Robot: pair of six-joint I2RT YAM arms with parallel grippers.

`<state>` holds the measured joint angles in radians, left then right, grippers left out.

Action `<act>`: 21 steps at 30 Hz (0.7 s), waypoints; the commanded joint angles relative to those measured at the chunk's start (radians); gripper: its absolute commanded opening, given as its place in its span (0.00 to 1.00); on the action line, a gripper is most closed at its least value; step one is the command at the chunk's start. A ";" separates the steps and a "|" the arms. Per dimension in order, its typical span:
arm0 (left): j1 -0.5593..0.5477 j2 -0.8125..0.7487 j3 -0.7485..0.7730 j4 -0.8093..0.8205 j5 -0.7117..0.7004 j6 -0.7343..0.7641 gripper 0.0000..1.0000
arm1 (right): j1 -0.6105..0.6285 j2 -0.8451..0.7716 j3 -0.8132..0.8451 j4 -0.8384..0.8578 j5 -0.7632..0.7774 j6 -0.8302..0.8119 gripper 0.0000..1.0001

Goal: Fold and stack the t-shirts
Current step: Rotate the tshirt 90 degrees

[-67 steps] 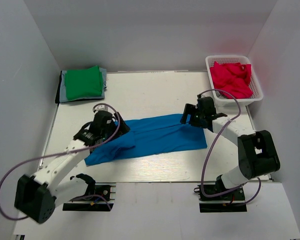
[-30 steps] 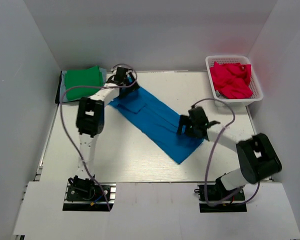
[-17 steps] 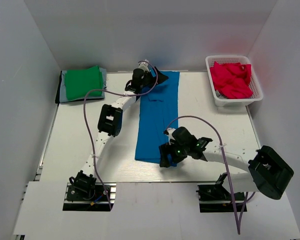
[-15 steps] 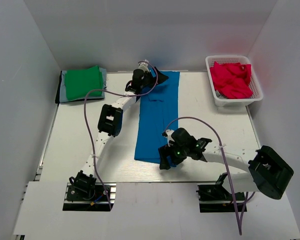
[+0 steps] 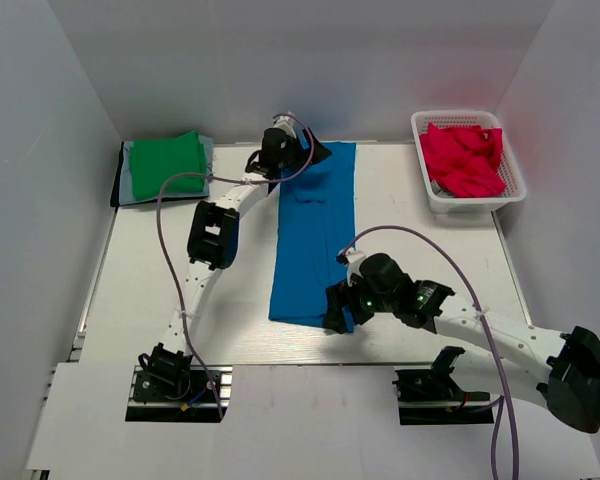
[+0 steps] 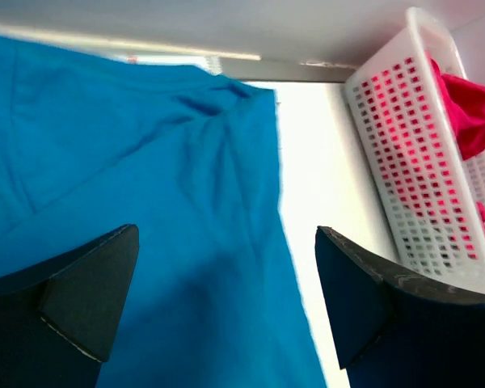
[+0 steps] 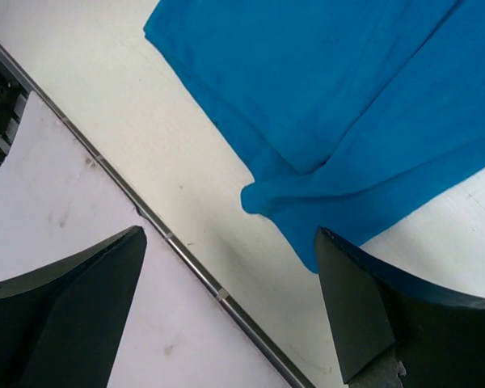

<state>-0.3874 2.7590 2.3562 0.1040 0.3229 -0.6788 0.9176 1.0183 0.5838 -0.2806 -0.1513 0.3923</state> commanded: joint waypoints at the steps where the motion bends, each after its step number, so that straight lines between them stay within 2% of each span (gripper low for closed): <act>1: 0.007 -0.305 -0.015 -0.105 0.013 0.134 1.00 | -0.002 0.046 0.043 0.070 0.006 0.000 0.90; 6: 0.007 -0.519 -0.101 -0.234 -0.060 0.260 1.00 | 0.003 0.193 0.060 0.119 0.021 0.010 0.90; 9: 0.007 -0.637 -0.178 -0.334 -0.096 0.314 1.00 | 0.003 0.281 0.042 0.202 -0.024 0.000 0.90; 12: 0.018 -0.749 -0.352 -0.362 -0.107 0.338 1.00 | 0.003 0.359 0.042 0.265 -0.076 -0.007 0.90; 13: 0.018 -0.844 -0.485 -0.362 -0.126 0.338 1.00 | 0.003 0.387 0.047 0.264 -0.086 -0.007 0.90; 15: 0.018 -0.959 -0.648 -0.325 -0.169 0.317 1.00 | 0.006 0.410 0.054 0.241 -0.080 -0.004 0.90; 16: 0.018 -1.089 -0.819 -0.325 -0.182 0.300 1.00 | 0.007 0.402 0.065 0.200 -0.052 -0.006 0.90; 17: 0.018 -1.160 -0.907 -0.313 -0.182 0.282 1.00 | 0.006 0.395 0.074 0.181 -0.030 -0.003 0.90; 18: 0.003 -1.235 -1.098 -0.246 -0.197 0.247 1.00 | 0.010 0.338 0.089 0.129 0.008 0.002 0.90; 20: 0.002 -1.431 -1.292 -0.143 -0.138 0.196 1.00 | 0.009 0.287 0.131 -0.004 0.058 0.008 0.90; 21: 0.002 -1.479 -1.425 -0.116 -0.122 0.168 1.00 | 0.007 0.205 0.152 -0.037 0.077 0.010 0.90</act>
<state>-0.3767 1.4445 1.1522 -0.0841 0.1764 -0.4351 0.9218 1.3548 0.6548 -0.1684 -0.1501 0.3935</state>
